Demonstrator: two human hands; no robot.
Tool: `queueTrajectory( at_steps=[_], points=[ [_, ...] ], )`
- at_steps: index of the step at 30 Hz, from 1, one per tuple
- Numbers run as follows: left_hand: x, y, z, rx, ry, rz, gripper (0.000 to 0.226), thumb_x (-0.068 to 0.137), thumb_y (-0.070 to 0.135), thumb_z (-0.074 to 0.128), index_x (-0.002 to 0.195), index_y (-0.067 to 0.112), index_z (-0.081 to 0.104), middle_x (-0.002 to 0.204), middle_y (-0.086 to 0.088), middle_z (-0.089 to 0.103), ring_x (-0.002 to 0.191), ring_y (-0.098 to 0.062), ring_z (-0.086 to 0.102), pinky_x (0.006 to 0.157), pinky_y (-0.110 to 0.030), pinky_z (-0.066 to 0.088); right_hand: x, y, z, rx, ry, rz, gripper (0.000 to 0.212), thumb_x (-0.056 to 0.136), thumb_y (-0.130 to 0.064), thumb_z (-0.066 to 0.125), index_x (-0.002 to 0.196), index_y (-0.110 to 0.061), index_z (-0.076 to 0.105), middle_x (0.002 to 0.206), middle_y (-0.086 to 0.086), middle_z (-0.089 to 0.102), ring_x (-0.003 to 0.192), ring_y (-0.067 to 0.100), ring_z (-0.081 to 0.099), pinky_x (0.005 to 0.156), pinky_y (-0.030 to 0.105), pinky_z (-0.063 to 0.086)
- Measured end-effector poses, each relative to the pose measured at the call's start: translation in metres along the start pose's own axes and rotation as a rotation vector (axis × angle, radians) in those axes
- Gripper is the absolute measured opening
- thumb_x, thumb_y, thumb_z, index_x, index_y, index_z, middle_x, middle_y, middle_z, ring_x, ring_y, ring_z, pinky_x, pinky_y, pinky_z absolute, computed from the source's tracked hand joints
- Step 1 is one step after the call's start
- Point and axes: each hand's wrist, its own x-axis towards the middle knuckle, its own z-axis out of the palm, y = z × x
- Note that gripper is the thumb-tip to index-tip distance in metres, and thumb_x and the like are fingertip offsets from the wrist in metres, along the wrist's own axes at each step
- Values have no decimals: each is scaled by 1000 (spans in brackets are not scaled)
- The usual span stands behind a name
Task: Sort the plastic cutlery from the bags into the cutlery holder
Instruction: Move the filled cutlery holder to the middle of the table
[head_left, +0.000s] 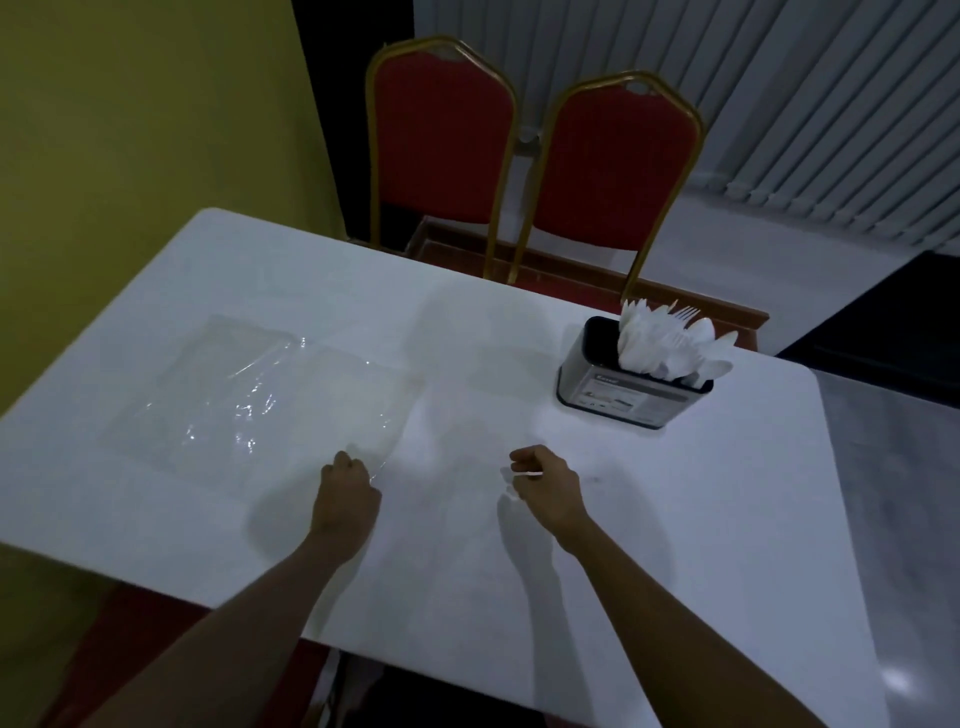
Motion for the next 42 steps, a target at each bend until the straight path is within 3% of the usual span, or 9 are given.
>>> queueTrajectory(
  at_steps=[4, 9, 16, 20, 25, 29, 35, 38, 42],
  points=[
    [1, -7, -1, -169, -68, 248, 9, 54, 8, 60, 55, 6, 52, 74, -17, 58, 68, -32, 58, 66, -33, 42, -8, -8, 19, 22, -91, 66, 19, 92, -19, 61, 109, -14, 65, 104, 1, 66, 99, 19, 64, 89, 30, 54],
    [-26, 39, -1, -334, -179, 421, 11, 75, 10, 64, 70, 9, 54, 88, -10, 65, 89, -16, 59, 79, -22, 40, -15, -14, 28, 227, -32, 243, 38, 87, -47, 64, 88, -9, 69, 92, 10, 71, 88, 23, 71, 86, 39, 58],
    [-56, 96, 11, -432, -501, 525, 27, 95, 33, 52, 102, 11, 66, 107, 2, 68, 98, -8, 60, 85, -18, 45, -30, 5, -20, 216, 319, 343, 12, 85, -10, 68, 75, -8, 74, 75, 13, 73, 67, 24, 70, 69, 37, 62],
    [-37, 82, 27, -202, -150, 552, 26, 88, 23, 48, 98, 9, 68, 105, -11, 67, 103, -32, 60, 93, -37, 44, -45, 27, -69, 170, 422, 358, 16, 87, -9, 63, 73, -12, 71, 73, 13, 72, 63, 25, 70, 66, 40, 62],
    [-23, 58, 35, 337, -399, 492, 56, 86, 35, 53, 140, 29, 40, 157, -3, 19, 142, -39, 14, 113, -44, 24, -51, 21, -88, 115, 472, 244, 15, 83, -11, 61, 73, -13, 71, 72, 10, 72, 62, 25, 71, 63, 38, 62],
    [-10, 45, 41, 78, -214, 705, 30, 75, 31, 51, 93, 15, 69, 103, -11, 72, 102, -23, 67, 92, -31, 31, -40, -9, -52, 116, 341, 131, 9, 83, -6, 61, 80, -4, 70, 72, 12, 70, 56, 23, 69, 58, 36, 61],
    [-6, 17, 21, -404, 136, 71, 14, 79, -6, 61, 85, 4, 68, 88, -15, 58, 83, -26, 58, 75, -23, 39, -18, -40, 29, 43, 112, -3, 5, 83, 0, 63, 86, 2, 67, 71, 20, 69, 57, 26, 70, 61, 38, 62],
    [-3, 6, 16, -399, 177, -206, 11, 85, 9, 61, 92, 0, 62, 91, -23, 59, 86, -40, 57, 78, -42, 46, -12, -48, 61, -30, -30, -45, 16, 89, -13, 63, 89, 3, 68, 77, 19, 72, 65, 26, 72, 66, 40, 61],
    [-5, 3, 10, -438, 62, -256, 32, 95, 31, 49, 95, 2, 60, 92, -17, 66, 93, -35, 60, 78, -34, 41, -11, -46, 75, -210, -125, -161, 28, 96, -27, 54, 106, -4, 67, 98, 12, 71, 81, 21, 70, 71, 37, 60]
  ],
)
